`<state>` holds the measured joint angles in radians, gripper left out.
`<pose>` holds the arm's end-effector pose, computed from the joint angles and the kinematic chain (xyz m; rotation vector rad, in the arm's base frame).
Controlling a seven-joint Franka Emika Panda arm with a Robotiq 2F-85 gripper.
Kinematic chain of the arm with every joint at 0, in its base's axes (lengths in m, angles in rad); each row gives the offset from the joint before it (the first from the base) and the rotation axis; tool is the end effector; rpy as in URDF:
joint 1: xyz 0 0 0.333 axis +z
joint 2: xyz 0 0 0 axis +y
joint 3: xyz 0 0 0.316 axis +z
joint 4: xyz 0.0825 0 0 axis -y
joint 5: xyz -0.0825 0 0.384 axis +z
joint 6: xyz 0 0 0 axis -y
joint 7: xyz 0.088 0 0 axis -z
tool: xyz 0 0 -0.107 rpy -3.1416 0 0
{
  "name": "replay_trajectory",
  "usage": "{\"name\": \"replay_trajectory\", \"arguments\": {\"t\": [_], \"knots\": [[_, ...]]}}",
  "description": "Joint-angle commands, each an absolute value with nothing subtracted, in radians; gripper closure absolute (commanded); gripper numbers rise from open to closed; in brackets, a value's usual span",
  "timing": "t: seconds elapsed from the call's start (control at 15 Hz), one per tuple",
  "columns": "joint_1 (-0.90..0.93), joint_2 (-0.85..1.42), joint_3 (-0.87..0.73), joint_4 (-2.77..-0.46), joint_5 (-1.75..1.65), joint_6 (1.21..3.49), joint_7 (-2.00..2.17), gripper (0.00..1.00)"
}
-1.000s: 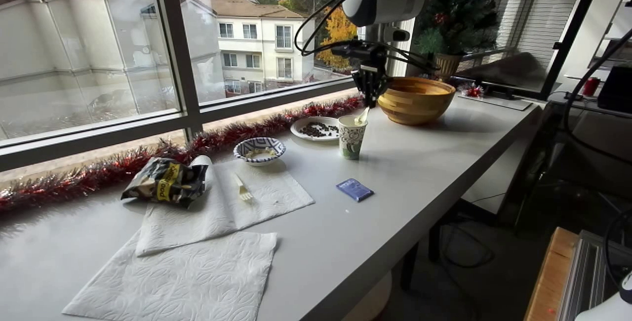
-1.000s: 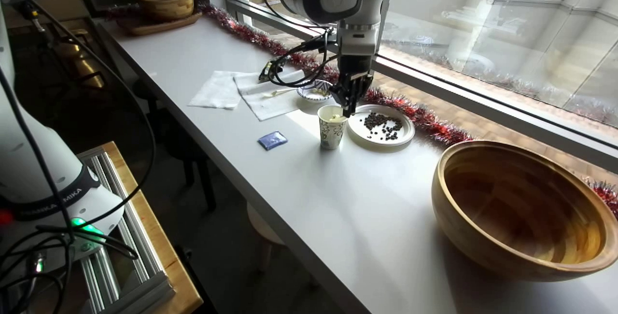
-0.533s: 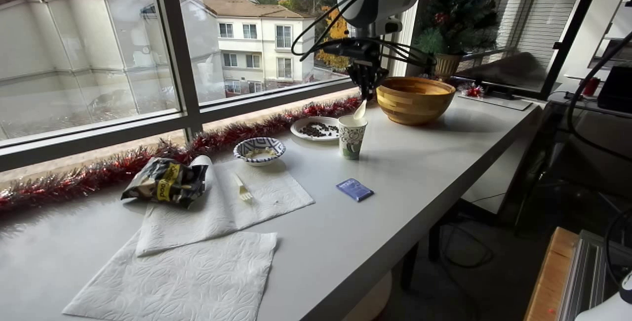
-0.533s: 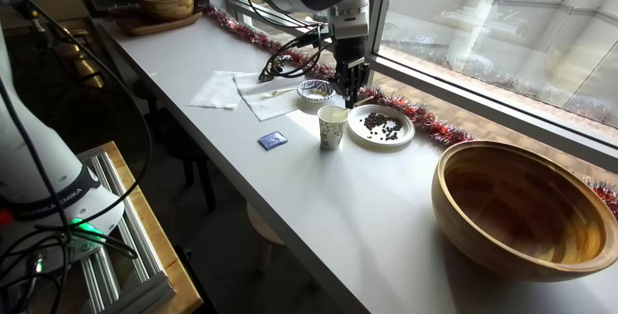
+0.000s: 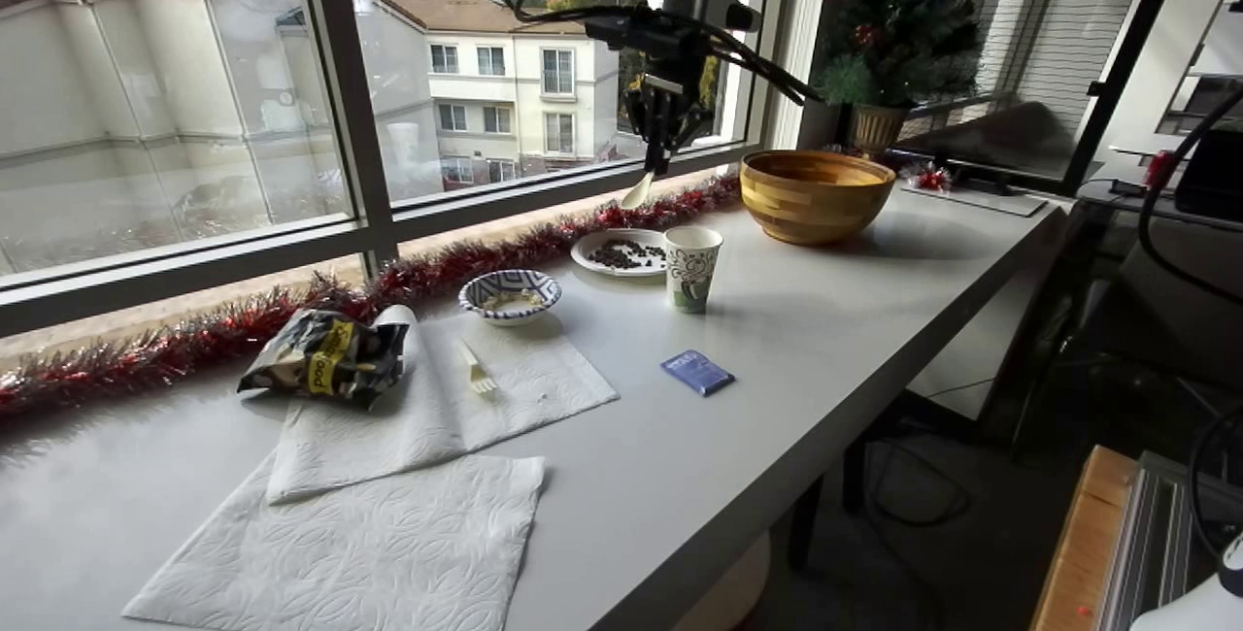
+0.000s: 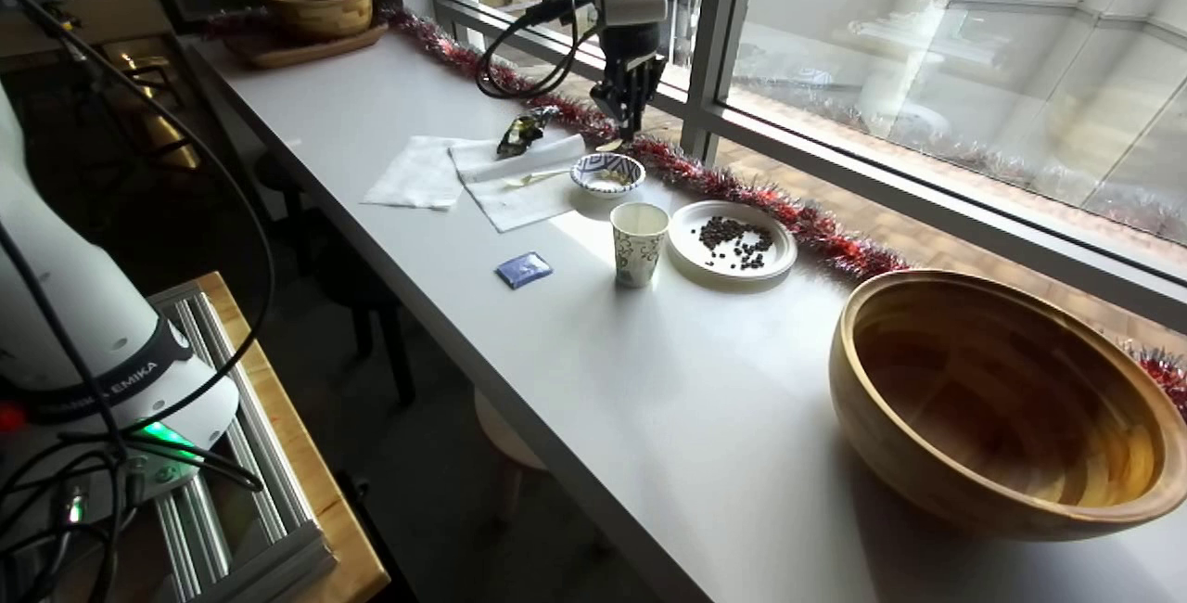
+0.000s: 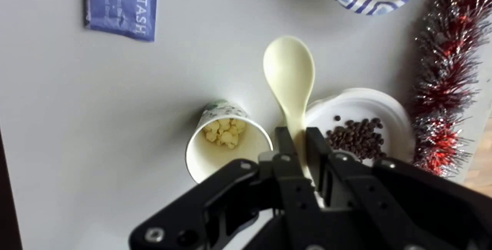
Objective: Use the spoon to transfer some of the white contents to the cup
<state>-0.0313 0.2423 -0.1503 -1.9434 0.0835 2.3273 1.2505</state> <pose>0.6101 -0.1063 0.3739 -2.2455 2.0464 -0.1672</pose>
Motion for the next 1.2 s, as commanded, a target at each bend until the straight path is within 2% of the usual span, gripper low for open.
{"name": "replay_trajectory", "arguments": {"t": [0.0,0.53,1.13], "knots": [[-0.064,0.227,-0.072,-1.956,0.305,2.298,1.085,0.96],[-0.131,0.423,0.001,-1.866,0.783,2.148,0.769,0.96],[-0.121,0.664,-0.037,-1.748,0.849,2.095,0.769,0.96]]}}
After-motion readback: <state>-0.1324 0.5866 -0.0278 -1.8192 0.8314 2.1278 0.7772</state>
